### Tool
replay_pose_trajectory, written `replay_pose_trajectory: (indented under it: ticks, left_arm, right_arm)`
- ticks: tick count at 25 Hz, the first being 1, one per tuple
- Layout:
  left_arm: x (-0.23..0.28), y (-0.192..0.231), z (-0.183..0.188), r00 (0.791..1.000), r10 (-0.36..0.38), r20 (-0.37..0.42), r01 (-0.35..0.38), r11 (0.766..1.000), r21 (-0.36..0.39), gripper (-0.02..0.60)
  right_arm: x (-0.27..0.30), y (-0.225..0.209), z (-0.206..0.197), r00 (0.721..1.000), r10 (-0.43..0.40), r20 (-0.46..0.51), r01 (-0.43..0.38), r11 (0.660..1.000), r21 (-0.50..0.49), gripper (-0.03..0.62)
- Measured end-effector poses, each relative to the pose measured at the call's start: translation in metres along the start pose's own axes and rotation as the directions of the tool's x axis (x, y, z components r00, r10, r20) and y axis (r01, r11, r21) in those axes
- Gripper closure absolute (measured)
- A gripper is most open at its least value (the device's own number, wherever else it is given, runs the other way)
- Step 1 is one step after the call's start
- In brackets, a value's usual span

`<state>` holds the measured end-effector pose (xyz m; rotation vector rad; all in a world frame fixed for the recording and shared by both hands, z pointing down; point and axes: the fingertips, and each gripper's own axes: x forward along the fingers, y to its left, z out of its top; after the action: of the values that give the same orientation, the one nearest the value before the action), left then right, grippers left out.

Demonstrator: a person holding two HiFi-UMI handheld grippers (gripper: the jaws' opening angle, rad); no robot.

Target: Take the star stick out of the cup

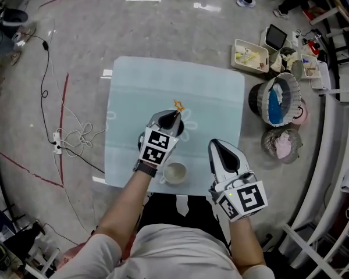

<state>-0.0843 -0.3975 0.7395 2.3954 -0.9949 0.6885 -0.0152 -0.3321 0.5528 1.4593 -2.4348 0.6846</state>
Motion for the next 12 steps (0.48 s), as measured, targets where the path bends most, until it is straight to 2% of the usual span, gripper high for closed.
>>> replay_pose_trajectory:
  ticks: [12]
  left_arm:
    - [-0.045, -0.011, 0.043, 0.994, 0.065, 0.084, -0.068, 0.997, 0.036, 0.561]
  right_arm:
    - [-0.03, 0.006, 0.026, 0.997, 0.038, 0.065, -0.037, 0.999, -0.019, 0.583]
